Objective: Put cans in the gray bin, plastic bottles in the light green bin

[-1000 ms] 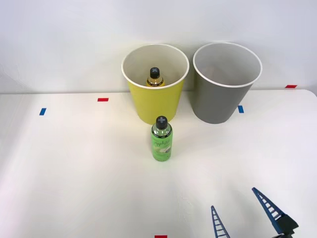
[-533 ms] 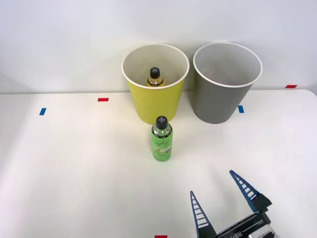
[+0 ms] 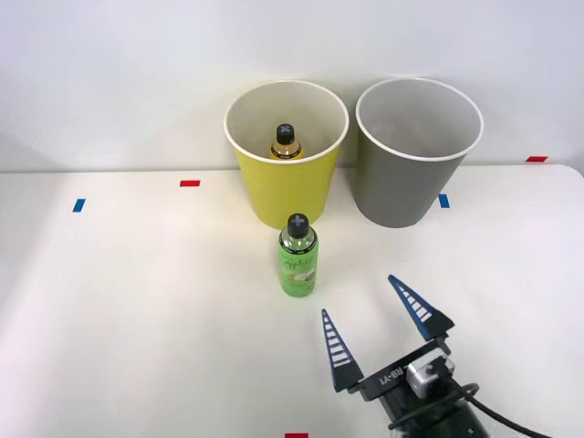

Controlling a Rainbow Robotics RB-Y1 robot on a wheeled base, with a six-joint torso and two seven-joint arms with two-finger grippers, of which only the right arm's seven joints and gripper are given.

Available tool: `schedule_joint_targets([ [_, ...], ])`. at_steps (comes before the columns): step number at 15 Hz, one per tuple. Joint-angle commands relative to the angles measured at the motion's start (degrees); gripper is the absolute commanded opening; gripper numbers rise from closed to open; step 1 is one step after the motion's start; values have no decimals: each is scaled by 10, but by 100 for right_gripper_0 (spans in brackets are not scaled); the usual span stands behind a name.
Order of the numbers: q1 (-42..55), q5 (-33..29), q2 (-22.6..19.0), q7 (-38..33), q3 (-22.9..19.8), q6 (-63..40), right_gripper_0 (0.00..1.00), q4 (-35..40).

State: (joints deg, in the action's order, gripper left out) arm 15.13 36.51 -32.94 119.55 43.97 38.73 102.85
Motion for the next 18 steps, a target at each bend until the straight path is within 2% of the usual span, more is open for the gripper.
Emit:
schedule_joint_targets([
  [1,-75,31,13,4,35,20,100,-65],
  [4,-121,53,24,4,51,28,100,-114],
  [11,-231,82,89,2,80,28,100,-229],
  [14,-270,94,111,2,82,24,100,-258],
  [18,-289,109,118,4,82,12,100,-259],
])
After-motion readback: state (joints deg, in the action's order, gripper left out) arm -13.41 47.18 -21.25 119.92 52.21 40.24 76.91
